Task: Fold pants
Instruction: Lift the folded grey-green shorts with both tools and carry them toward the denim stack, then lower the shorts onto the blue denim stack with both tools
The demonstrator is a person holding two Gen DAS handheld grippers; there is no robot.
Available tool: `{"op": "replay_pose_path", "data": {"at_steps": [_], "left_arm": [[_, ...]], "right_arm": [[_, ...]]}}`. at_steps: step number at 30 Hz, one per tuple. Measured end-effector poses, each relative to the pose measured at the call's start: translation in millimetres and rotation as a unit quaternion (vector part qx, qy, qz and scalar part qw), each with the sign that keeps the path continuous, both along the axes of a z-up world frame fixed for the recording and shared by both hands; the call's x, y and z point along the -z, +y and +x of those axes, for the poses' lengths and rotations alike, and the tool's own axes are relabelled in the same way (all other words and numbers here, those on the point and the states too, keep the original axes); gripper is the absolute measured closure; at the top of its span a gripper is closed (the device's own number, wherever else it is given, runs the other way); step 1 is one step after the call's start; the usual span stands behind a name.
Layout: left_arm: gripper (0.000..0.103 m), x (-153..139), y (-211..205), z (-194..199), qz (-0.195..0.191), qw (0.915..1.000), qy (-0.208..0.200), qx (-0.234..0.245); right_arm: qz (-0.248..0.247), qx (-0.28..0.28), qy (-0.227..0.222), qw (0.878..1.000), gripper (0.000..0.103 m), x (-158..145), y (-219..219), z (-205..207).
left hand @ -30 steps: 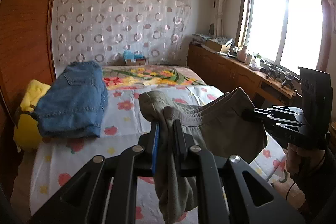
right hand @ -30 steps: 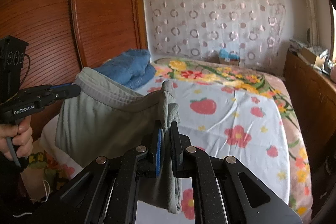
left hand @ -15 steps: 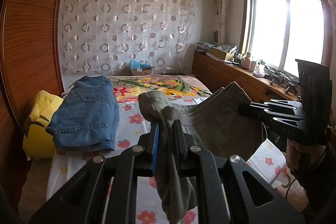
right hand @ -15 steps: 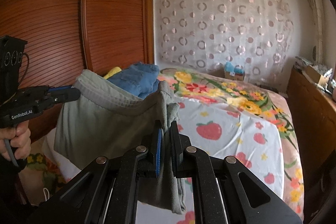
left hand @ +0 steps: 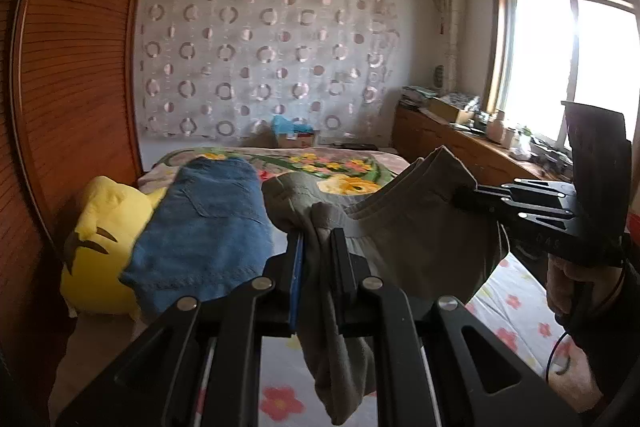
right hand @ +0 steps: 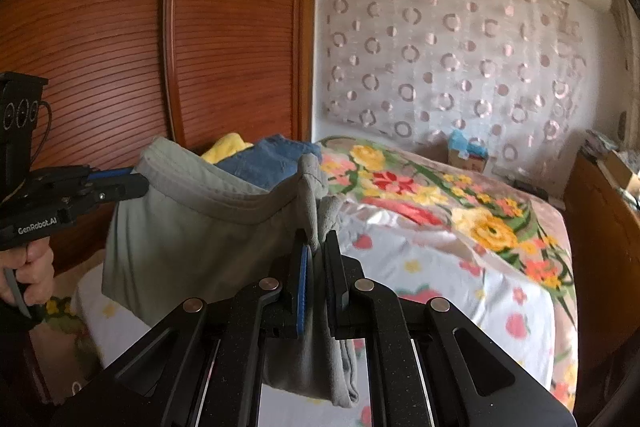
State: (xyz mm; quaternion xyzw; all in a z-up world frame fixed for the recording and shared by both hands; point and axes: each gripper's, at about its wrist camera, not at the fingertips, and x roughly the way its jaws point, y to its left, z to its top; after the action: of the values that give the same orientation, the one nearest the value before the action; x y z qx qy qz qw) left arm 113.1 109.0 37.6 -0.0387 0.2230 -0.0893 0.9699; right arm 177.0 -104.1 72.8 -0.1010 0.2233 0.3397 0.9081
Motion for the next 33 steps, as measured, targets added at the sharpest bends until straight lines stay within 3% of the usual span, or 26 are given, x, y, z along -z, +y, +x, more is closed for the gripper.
{"op": "replay_pose_path", "data": {"at_steps": [11,20,33], "left_arm": [[0.093,0,44,43,0.012,0.998,-0.004,-0.062],[0.093,10,64,73,0.016,0.9963,0.004,-0.085],[0.093,26,79,82,-0.01,0.9933,-0.008,-0.115]], "right_arm": [[-0.002,-0.05,-0.022,0.999,0.098,-12,60,71],[-0.001,-0.064,-0.022,0.998,0.098,-1,93,115],[-0.039,-0.117,-0.062,0.99,0.098,3,161,166]]}}
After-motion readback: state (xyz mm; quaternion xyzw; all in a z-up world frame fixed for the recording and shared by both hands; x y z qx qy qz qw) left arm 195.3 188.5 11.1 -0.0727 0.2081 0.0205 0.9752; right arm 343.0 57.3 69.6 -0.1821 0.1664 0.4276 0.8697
